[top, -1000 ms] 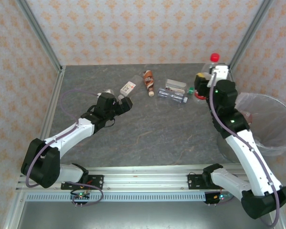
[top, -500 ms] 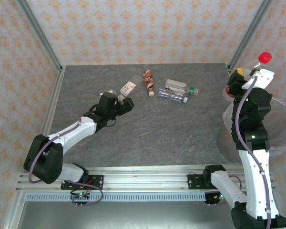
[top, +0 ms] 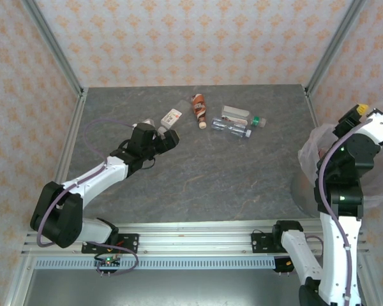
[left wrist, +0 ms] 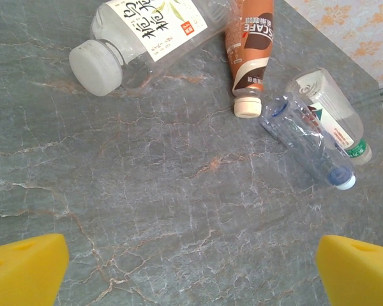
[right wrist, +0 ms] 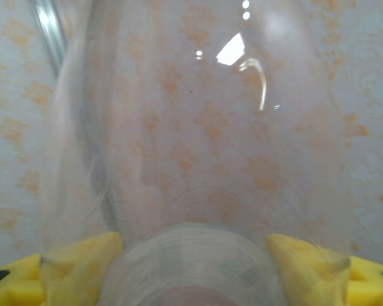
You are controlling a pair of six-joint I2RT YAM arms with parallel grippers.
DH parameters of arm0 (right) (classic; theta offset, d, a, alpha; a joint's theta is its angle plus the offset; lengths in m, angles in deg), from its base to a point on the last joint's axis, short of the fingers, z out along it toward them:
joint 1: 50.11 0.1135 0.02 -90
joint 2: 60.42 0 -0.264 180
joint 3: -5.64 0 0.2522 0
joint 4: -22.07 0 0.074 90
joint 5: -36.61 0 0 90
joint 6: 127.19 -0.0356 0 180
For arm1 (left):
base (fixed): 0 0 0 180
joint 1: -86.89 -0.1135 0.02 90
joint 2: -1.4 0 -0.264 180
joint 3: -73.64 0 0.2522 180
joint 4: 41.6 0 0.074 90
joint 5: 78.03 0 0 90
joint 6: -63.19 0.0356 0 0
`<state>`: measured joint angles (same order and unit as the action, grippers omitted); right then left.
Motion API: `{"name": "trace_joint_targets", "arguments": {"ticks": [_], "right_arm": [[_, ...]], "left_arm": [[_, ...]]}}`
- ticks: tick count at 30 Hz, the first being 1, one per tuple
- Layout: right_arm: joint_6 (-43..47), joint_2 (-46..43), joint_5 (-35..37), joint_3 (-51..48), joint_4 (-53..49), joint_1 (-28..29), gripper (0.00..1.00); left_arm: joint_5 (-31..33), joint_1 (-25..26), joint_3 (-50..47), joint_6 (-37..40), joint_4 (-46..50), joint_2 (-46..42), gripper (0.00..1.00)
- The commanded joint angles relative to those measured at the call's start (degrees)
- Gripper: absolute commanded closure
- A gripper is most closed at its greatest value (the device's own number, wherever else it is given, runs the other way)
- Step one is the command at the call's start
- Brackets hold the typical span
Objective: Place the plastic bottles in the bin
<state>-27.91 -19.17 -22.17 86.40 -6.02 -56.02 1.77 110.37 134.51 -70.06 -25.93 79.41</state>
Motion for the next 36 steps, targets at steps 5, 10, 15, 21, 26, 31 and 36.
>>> {"name": "trace_joint_targets", "arguments": {"ticks": [5, 10, 15, 21, 26, 31, 36], "right_arm": [[-10.38, 4.48, -3.62, 1.24, -15.91, -4.48, 0.39], [-17.67, 7.13, -0.39, 1.82, -24.79, -4.46, 0.35], [-19.43, 9.95, 2.98, 1.49, -29.83, -4.49, 0.32], [-20.57, 8.90, 2.21, -0.09, -28.89, -4.52, 0.16], [-21.23, 6.82, 1.80, 0.07, -27.27, -4.46, 0.12], [-20.94, 6.18, 0.09, 0.19, -26.86, -4.46, 0.07], [-20.84, 6.21, -1.49, -0.46, -26.35, -4.46, 0.01]], "left_arm": [[1.72, -0.19, 0.37, 1.85, 1.71, -2.68, 0.00], [2.35, -0.21, -0.22, 1.32, 1.76, -2.96, 0.00], [2.36, -0.25, 0.12, 1.67, 2.31, -2.70, 0.00], [2.17, -0.20, 0.14, 1.54, 1.75, -2.10, 0.00], [2.03, -0.22, -0.05, 1.50, 1.53, -1.84, 0.00], [2.03, -0.19, -0.11, 1.50, 1.25, -1.70, 0.00], [2.01, -0.20, 0.11, 1.65, 1.73, -1.53, 0.00]]}}
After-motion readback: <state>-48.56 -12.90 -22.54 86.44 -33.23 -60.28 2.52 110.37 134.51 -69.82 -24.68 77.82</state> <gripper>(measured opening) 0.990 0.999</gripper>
